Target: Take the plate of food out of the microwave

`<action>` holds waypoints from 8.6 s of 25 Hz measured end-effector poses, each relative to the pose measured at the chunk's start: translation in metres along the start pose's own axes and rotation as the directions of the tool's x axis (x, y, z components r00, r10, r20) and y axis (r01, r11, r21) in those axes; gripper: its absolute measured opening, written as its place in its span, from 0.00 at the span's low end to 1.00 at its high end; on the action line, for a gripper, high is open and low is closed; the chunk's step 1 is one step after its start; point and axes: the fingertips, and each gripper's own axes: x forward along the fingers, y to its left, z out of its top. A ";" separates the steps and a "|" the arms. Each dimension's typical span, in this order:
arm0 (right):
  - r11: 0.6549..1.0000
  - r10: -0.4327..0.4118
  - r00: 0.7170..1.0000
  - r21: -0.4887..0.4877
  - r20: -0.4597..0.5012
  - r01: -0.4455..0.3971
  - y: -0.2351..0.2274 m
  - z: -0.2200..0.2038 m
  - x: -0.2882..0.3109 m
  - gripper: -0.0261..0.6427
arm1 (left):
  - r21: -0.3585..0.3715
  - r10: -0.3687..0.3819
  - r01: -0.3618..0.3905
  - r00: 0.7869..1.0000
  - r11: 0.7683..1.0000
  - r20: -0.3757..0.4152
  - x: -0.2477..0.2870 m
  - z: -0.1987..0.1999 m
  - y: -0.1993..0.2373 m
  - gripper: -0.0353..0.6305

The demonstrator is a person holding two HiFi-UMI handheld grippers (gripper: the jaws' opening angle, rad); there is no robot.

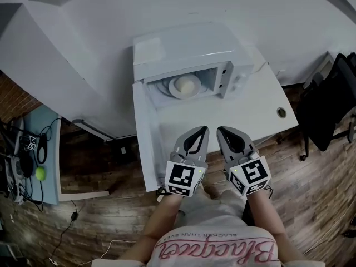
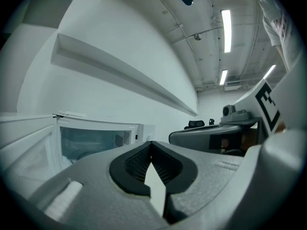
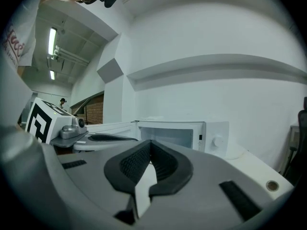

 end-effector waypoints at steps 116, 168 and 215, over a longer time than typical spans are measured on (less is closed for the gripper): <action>0.159 0.176 0.970 0.978 -0.166 0.138 -0.078 -0.149 0.203 0.07 | 0.026 0.350 -0.350 0.937 0.937 -0.018 0.043 -0.032 0.105 0.06; 0.091 0.098 0.994 0.995 -0.057 0.049 -0.027 -0.116 0.101 0.07 | -0.057 0.337 -0.335 0.940 0.941 0.042 -0.032 -0.012 0.057 0.06; 0.138 0.178 0.983 0.988 0.039 -0.064 -0.059 0.004 0.095 0.07 | -0.048 0.468 -0.466 0.873 0.884 0.137 0.012 0.082 0.072 0.06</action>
